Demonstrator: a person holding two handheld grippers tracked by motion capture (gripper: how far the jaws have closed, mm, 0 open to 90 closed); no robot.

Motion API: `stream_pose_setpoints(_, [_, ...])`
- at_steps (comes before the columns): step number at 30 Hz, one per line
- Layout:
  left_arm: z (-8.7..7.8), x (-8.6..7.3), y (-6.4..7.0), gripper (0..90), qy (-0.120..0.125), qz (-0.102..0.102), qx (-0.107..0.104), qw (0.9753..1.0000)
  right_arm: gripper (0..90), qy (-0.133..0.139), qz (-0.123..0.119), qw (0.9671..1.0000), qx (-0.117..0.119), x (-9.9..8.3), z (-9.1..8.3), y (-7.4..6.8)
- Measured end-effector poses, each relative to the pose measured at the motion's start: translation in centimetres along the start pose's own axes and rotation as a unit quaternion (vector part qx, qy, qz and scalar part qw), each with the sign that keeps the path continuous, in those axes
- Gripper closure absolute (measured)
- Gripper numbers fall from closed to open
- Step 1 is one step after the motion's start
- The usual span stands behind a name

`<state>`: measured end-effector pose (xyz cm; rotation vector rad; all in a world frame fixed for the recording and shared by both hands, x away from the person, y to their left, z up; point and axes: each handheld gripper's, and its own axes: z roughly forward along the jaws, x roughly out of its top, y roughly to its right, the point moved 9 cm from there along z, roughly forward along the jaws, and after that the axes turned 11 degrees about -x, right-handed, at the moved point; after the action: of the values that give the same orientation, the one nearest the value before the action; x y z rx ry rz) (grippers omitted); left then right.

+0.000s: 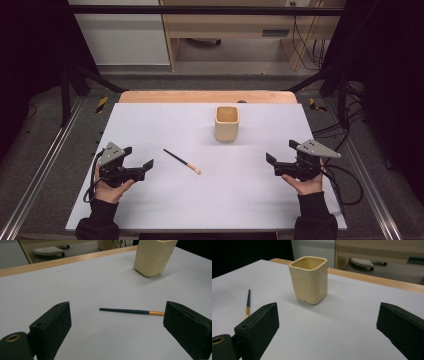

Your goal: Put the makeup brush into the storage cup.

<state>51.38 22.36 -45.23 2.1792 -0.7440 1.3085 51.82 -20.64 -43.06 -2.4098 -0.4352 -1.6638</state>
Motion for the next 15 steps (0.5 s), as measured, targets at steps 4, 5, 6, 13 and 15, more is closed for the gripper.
stream_pose_setpoints(4, [0.05, -0.16, -0.09, 7.5, -0.004, 0.001, 0.0, 1.0, 4.5, -0.008, -0.002, 1.0, -0.002, -0.38, 0.16, 0.03])
stream_pose_setpoints(5, [0.08, -0.2, -0.1, 7.5, -0.005, 0.001, 0.0, 1.0, 4.5, -0.009, -0.002, 1.0, -0.002, -0.45, 0.19, 0.04])
stream_pose_setpoints(6, [0.11, -0.23, -0.11, 7.6, -0.006, 0.001, -0.001, 1.0, 4.5, -0.01, -0.003, 0.9999, -0.002, -0.51, 0.2, 0.07])
stream_pose_setpoints(13, [0.45, -0.53, -0.04, 7.6, -0.019, 0.01, -0.005, 0.9998, 4.5, -0.013, -0.006, 0.9999, -0.004, -0.59, 0.21, 0.04])
stream_pose_setpoints(15, [0.62, -0.6, 0.0, 7.6, -0.023, 0.011, -0.007, 0.9997, 4.5, -0.014, -0.006, 0.9999, -0.003, -0.59, 0.18, 0.01])
